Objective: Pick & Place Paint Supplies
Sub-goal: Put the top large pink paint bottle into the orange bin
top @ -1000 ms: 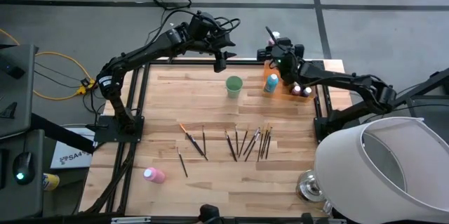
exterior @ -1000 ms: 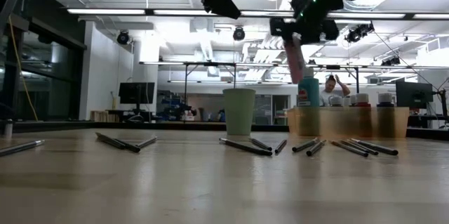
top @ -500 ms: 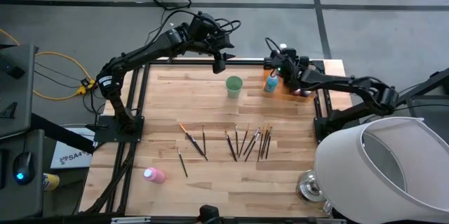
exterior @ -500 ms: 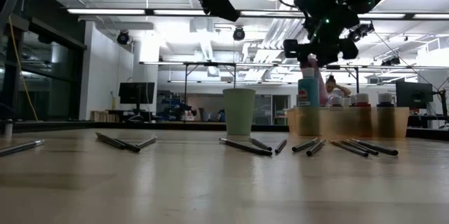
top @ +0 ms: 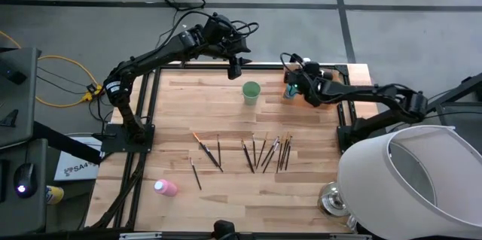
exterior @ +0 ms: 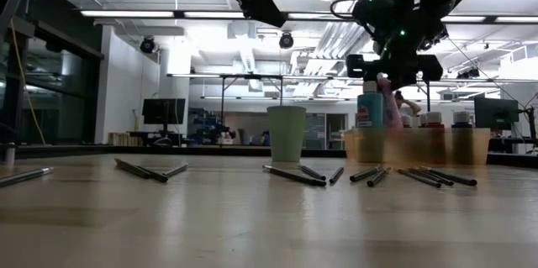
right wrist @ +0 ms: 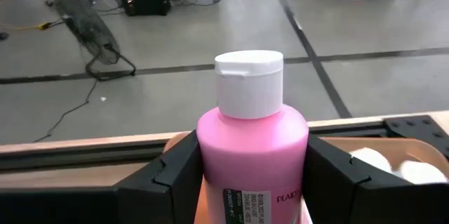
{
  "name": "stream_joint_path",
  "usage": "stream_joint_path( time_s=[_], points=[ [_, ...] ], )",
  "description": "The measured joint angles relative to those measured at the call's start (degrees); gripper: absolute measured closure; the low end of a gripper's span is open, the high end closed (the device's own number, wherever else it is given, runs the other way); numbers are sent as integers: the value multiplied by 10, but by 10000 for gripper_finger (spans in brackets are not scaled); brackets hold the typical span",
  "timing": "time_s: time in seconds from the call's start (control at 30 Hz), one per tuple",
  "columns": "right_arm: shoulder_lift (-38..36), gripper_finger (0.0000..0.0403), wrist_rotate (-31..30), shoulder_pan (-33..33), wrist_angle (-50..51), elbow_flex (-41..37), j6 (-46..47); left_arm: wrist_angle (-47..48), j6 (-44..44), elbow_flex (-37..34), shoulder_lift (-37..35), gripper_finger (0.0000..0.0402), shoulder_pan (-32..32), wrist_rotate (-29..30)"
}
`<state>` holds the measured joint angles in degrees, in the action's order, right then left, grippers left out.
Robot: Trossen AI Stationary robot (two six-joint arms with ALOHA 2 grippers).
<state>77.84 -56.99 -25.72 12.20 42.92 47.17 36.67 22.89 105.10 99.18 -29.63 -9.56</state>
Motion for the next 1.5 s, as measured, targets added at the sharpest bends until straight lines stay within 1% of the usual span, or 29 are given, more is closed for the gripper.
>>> stream_joint_path(
  time_s=[0.2,0.4,0.47,0.53,0.7,0.87,0.97,1.07,1.3,1.5],
  points=[
    [-1,215,-38,26,65,1,76,0,0,0,0,225,0,0],
    [-8,215,-30,30,66,0,97,0,0,0,0,225,0,0],
    [-22,215,-25,30,73,-2,98,0,0,0,0,225,0,0],
    [-42,215,-34,31,73,-2,90,0,0,0,0,225,0,0],
    [-85,215,-39,35,76,-1,41,4,0,0,0,225,0,0],
    [-84,215,-40,50,84,-1,40,4,0,0,0,225,0,0],
    [-72,215,-57,62,83,-1,41,5,0,0,0,225,0,0],
    [-70,215,-73,73,98,-1,79,7,0,0,0,225,0,0],
    [-70,215,-97,102,202,-1,191,17,-2,0,0,225,0,-1],
    [-70,215,-129,130,185,-46,258,22,-2,0,0,225,0,-4]
  ],
)
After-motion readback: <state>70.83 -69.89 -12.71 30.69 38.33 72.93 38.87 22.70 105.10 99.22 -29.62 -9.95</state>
